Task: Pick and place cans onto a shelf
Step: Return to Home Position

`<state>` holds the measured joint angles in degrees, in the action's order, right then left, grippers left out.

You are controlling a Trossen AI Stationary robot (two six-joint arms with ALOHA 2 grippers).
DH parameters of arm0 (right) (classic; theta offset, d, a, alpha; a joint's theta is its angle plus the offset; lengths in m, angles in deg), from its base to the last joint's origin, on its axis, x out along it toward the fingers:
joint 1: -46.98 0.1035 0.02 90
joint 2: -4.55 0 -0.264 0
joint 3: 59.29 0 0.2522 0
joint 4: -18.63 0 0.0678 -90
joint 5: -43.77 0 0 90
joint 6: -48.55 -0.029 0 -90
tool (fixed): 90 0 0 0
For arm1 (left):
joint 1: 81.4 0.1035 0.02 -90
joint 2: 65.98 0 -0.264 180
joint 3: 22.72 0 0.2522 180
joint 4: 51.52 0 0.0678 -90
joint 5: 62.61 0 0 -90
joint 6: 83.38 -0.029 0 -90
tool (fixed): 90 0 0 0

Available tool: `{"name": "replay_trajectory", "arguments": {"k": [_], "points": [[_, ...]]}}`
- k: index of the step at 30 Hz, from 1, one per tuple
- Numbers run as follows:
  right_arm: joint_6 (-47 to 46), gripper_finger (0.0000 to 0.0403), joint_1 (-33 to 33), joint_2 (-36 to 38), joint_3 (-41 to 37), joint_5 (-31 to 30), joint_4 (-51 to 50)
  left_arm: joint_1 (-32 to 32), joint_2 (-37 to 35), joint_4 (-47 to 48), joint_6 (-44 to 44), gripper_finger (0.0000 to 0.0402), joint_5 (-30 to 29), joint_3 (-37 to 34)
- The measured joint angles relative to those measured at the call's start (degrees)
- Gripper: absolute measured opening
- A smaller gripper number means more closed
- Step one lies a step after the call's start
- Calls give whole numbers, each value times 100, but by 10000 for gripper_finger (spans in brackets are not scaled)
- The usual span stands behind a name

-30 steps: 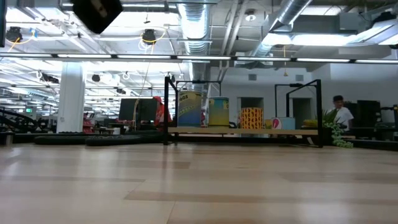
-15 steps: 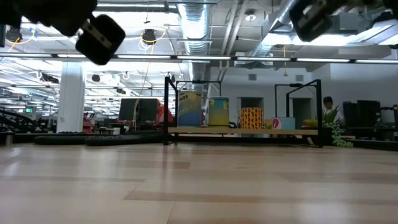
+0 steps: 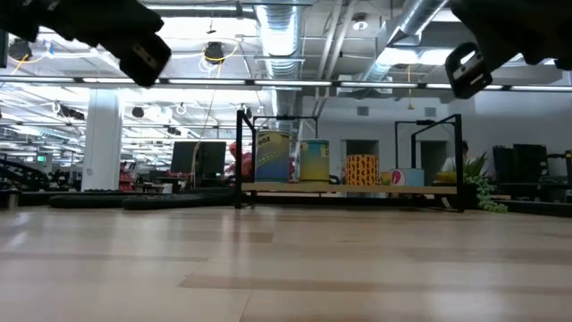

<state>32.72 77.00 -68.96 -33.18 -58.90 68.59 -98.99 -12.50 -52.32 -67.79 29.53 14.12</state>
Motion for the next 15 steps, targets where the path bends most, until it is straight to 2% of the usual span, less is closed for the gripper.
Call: {"name": "replay_trajectory", "arguments": {"k": [5,10,15], "points": [[47,64,-206,545,-567,64,31,3,-1105,634,-381,0,-559,-2],[173,64,-521,1068,-1182,565,633,143,-1830,743,-440,0,-483,-121],[368,64,-981,1485,-1192,1165,297,352,-2400,747,-52,0,-451,-485]]}}
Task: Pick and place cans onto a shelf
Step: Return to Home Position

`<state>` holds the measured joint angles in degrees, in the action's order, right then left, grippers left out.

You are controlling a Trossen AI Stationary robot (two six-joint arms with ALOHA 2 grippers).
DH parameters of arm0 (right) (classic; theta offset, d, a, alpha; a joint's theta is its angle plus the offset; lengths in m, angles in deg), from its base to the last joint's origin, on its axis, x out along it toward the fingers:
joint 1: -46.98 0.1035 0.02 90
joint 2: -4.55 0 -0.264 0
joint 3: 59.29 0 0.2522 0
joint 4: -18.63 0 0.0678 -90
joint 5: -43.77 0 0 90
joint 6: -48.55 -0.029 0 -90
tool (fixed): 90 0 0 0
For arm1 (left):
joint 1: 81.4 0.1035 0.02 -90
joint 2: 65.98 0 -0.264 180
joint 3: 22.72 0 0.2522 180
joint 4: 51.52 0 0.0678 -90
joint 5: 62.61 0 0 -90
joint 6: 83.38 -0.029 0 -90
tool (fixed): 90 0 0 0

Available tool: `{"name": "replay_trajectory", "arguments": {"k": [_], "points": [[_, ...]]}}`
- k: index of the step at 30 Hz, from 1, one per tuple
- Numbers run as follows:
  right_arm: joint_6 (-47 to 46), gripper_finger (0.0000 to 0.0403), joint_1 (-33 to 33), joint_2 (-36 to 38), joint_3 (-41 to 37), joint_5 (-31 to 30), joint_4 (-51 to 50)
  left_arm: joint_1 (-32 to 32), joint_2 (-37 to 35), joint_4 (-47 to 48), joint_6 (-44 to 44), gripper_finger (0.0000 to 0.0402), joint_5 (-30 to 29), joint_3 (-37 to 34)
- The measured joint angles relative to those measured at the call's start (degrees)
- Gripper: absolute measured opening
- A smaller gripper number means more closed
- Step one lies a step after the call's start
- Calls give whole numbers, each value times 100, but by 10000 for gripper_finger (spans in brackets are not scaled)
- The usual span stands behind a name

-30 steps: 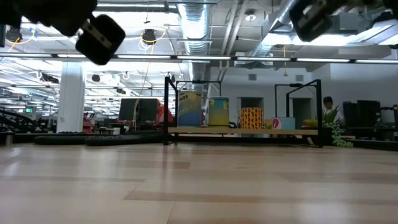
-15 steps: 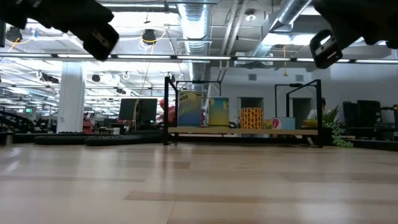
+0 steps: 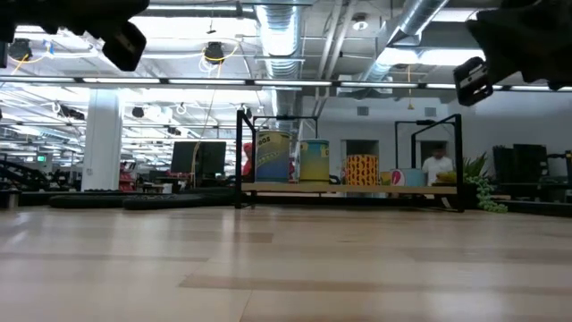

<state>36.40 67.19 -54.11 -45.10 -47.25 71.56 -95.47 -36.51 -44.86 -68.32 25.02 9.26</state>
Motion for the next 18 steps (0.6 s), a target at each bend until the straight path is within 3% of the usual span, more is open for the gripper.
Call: {"name": "replay_trajectory", "arguments": {"k": [6,11,18], "points": [[-134,64,-699,243,-2,745,-377,126,-643,-6,165,0,-5,-318],[-150,64,-1314,395,-4,1366,-634,219,-1116,-56,310,0,-416,-713],[-160,64,-2132,442,-7,2302,-681,226,-1528,-1306,162,0,-280,-1476]]}}
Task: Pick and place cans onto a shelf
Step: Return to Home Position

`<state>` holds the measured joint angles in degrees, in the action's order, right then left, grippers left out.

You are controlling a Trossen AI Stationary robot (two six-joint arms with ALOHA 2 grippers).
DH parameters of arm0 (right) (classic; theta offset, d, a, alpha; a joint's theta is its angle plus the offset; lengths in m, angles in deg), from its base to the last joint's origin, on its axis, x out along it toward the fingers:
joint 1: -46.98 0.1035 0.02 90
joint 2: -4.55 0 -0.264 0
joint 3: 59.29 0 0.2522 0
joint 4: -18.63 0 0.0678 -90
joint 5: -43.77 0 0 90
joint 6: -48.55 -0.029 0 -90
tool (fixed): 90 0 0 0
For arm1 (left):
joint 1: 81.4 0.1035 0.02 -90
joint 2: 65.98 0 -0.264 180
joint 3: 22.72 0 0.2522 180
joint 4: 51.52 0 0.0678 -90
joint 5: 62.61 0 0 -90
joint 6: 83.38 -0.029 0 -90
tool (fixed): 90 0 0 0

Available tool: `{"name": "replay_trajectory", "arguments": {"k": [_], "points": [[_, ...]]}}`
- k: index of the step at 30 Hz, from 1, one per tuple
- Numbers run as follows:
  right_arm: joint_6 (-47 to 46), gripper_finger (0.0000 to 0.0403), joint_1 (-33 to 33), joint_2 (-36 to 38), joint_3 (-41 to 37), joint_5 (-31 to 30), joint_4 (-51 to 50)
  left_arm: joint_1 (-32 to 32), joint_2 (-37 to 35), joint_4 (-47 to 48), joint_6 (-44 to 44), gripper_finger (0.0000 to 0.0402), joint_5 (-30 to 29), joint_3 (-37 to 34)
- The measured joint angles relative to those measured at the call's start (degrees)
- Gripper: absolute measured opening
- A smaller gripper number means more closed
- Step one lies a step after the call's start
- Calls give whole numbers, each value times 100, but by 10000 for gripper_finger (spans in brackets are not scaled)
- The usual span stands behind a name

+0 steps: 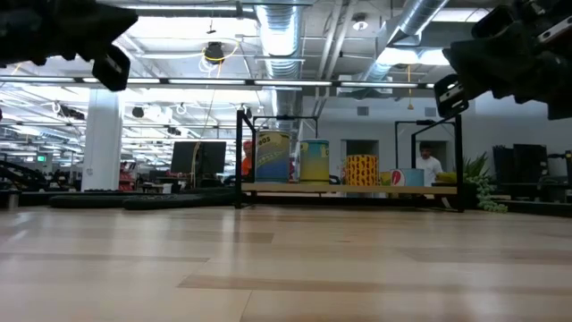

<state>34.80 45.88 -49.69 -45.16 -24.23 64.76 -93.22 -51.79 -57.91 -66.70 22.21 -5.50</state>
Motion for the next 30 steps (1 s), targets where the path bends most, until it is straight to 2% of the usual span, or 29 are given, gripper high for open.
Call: {"name": "replay_trajectory", "arguments": {"k": [6,13,18,21,25,30], "points": [[-272,64,-746,0,-2,739,-196,134,-259,26,177,0,-12,-282],[-290,64,-1314,0,-7,1245,-268,433,-667,972,121,0,-2,-210],[-288,64,-1498,0,-7,1278,-410,448,-1119,1726,48,0,-65,-205],[-288,64,-1556,-2,-9,1278,-822,448,-1411,1905,-22,0,100,-205],[-287,64,-1557,-7,-11,1270,-1155,446,-1386,2069,-330,0,248,-185],[-285,64,-1557,-7,7,1258,-1120,446,-1397,2132,-502,0,82,-170]]}}
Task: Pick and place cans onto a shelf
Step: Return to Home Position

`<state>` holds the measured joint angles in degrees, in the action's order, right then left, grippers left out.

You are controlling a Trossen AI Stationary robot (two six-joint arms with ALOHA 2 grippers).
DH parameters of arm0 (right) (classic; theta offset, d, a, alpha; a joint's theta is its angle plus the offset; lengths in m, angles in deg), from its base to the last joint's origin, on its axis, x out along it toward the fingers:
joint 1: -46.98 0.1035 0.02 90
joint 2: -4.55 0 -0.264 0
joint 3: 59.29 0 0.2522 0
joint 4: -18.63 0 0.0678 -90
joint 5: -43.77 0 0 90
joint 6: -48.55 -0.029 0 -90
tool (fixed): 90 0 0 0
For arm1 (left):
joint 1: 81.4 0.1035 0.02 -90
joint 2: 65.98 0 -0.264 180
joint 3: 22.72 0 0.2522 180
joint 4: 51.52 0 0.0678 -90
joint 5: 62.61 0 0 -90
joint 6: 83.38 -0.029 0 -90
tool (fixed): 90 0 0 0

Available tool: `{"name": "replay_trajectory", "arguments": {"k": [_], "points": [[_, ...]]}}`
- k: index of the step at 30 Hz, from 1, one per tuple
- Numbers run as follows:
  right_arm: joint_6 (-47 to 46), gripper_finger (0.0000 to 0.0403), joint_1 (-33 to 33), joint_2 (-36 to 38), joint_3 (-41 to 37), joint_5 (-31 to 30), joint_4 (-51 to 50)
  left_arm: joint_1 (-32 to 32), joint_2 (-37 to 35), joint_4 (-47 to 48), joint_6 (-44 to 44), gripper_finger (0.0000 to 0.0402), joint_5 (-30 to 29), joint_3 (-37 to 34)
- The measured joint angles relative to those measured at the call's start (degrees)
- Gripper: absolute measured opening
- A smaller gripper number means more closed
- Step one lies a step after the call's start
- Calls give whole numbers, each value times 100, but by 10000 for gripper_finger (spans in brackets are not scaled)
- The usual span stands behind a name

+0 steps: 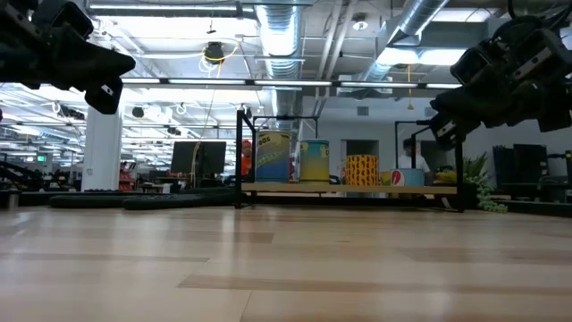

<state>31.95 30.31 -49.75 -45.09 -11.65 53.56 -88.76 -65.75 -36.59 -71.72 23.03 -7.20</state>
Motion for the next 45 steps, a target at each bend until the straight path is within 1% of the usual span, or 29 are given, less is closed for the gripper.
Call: {"name": "replay_trajectory", "arguments": {"k": [10,33,45], "points": [[5,64,7,-46,51,-7,-96,0,11,11,4,0,48,0],[4,64,7,-44,74,-15,-803,0,13,20,46,0,50,0],[4,64,7,-44,74,-15,-855,-2,13,22,43,0,50,0]]}}
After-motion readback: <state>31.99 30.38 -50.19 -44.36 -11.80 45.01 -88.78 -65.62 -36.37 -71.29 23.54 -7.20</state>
